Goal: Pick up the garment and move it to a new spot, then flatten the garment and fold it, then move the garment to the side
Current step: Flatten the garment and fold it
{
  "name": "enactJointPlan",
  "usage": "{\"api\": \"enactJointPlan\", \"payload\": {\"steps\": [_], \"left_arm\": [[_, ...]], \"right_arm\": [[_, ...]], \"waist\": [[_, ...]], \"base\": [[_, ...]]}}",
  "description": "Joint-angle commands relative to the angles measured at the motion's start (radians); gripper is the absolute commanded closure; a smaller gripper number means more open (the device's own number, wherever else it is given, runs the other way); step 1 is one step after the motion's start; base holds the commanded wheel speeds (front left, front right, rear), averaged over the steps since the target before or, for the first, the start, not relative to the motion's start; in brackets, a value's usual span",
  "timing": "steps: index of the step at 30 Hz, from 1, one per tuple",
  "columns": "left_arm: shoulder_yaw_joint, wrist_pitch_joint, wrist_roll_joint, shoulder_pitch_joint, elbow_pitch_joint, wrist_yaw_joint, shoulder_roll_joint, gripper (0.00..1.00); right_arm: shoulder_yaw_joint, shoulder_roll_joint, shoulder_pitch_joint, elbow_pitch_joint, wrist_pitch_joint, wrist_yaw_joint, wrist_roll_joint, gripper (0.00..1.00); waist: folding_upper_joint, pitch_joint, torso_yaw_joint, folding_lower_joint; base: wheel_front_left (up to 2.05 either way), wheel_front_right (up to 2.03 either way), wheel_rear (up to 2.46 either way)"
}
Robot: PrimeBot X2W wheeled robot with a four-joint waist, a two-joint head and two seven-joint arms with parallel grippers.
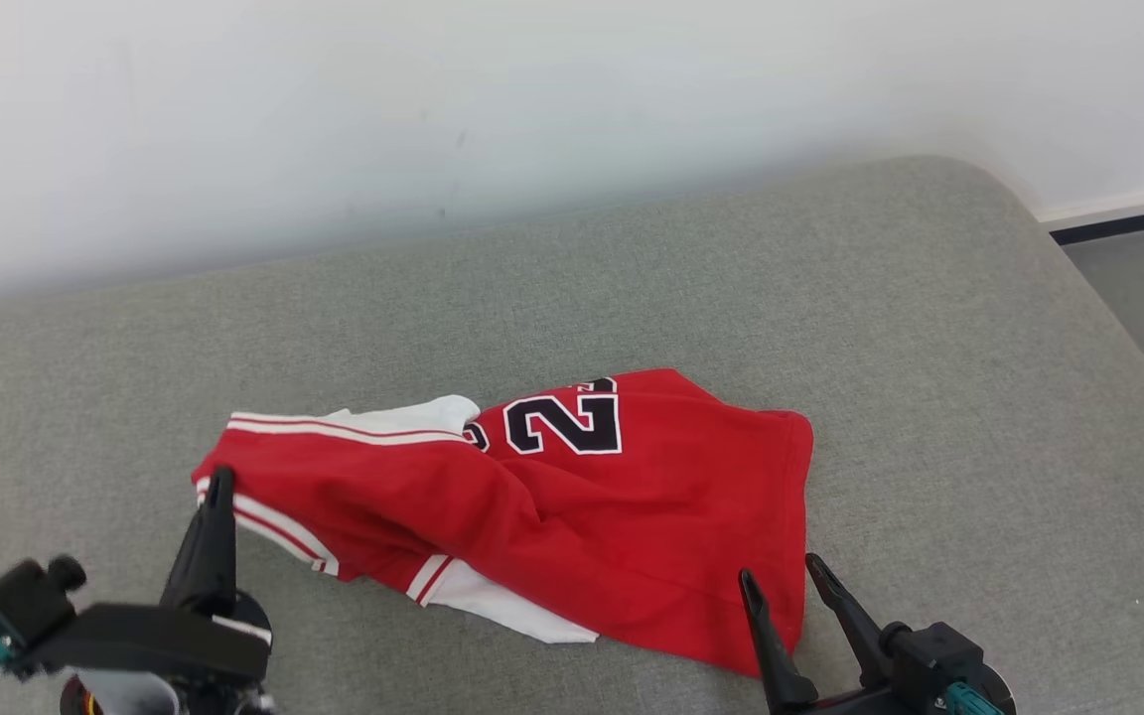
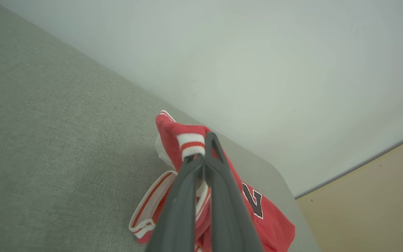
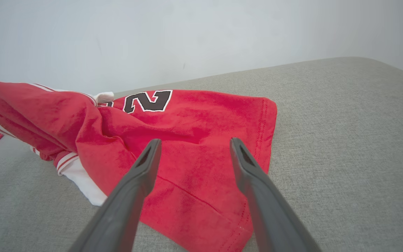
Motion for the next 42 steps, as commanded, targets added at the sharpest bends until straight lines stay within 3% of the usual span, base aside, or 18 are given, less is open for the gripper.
{"api": "enactJointPlan", "payload": {"steps": [1, 10, 18, 25, 26, 27, 28, 33, 37, 42], "left_arm": [[0.004, -0.029, 0.01, 0.027, 0.02, -0.01, -0.01, 1.0], [0.028, -0.143, -0.026, 0.113, 0.161, -0.026, -0.088, 1.0], [0.031, -0.182, -0.042, 0.202, 0.19, -0.05, -0.098, 1.0], [0.013, -0.194, -0.01, 0.262, 0.195, -0.043, -0.092, 1.0], [0.01, -0.199, -0.006, 0.267, 0.196, -0.045, -0.094, 0.87], [0.011, -0.204, 0.0, 0.273, 0.197, -0.045, -0.096, 0.19], [0.011, -0.21, 0.005, 0.279, 0.2, -0.043, -0.099, 0.0], [0.024, -0.236, 0.05, 0.302, 0.189, -0.044, -0.108, 0.0], [0.094, -0.248, 0.216, 0.318, 0.125, -0.033, -0.106, 0.0], [0.158, -0.246, 0.461, 0.366, 0.008, -0.054, -0.13, 0.0]], "right_arm": [[-0.002, 0.001, 0.009, 0.0, -0.005, -0.002, -0.01, 0.0], [-0.01, -0.008, 0.019, -0.008, 0.01, -0.002, -0.028, 0.0], [-0.027, -0.021, 0.044, -0.036, 0.028, -0.002, -0.034, 0.0], [-0.026, -0.017, 0.057, -0.054, 0.043, -0.002, -0.037, 0.0], [-0.026, -0.017, 0.057, -0.056, 0.043, -0.002, -0.037, 0.0], [-0.026, -0.016, 0.058, -0.058, 0.045, -0.002, -0.038, 0.0], [-0.027, -0.016, 0.058, -0.059, 0.046, -0.002, -0.038, 0.0], [-0.042, -0.024, 0.056, -0.07, 0.064, -0.002, -0.036, 0.0], [-0.071, -0.035, 0.058, -0.079, 0.094, -0.002, -0.019, 0.0], [-0.107, -0.039, 0.06, -0.087, 0.146, -0.002, -0.01, 0.0]], "waist": [[0.0, -0.009, 0.008, 0.0001], [0.0, -0.035, 0.012, 0.0001], [0.0, -0.05, 0.035, 0.0001], [0.0, -0.056, 0.061, 0.0001], [0.0, -0.057, 0.063, 0.0001], [0.0, -0.057, 0.064, 0.0001], [0.0, -0.058, 0.065, 0.0001], [0.0, -0.057, 0.066, 0.0001], [0.0, -0.055, 0.07, 0.0001], [0.0, -0.057, 0.074, 0.0001]], "base": [[0.0, 0.0, 0.0], [0.0, 0.0, 0.0], [0.0, 0.0, 0.0], [0.0, 0.0, 0.0], [0.0, 0.0, 0.0], [0.0, 0.0, 0.0], [0.0, 0.0, 0.0], [0.0, 0.0, 0.0], [0.0, 0.0, 0.0], [0.0, 0.0, 0.0]]}}
